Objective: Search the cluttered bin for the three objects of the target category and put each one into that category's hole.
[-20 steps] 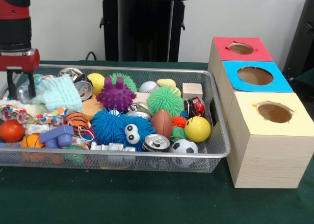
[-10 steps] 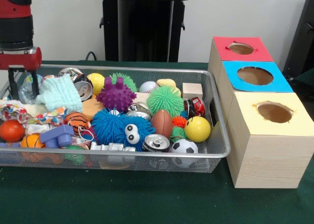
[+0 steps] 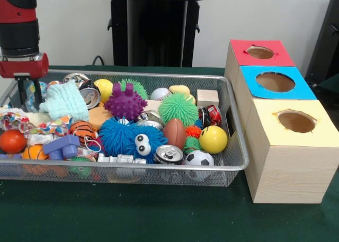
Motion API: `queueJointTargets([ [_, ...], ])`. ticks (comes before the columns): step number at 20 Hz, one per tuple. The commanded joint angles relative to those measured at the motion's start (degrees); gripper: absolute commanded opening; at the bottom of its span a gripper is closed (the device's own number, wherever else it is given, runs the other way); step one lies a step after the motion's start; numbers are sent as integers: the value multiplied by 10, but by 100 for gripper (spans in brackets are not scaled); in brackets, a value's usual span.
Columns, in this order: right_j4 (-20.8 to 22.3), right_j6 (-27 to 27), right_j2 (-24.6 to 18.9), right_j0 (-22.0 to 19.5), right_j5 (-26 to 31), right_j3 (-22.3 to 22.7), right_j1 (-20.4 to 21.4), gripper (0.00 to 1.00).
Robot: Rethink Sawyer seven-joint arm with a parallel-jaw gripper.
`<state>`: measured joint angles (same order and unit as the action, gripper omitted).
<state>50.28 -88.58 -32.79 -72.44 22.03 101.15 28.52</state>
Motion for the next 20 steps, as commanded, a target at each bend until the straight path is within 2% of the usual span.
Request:
queueJointTargets([
  [1, 27, 70, 50, -6, 74, 19, -19, 0],
  [5, 25, 63, 51, 4, 77, 22, -8, 0],
  [9, 2, 52, 38, 2, 78, 48, 16, 0],
  [13, -53, 44, 5, 13, 105, 94, 101, 0],
  [16, -109, 49, -19, 40, 154, 101, 164, 0],
  [20, -167, 12, -28, 84, 189, 97, 208, 0],
])
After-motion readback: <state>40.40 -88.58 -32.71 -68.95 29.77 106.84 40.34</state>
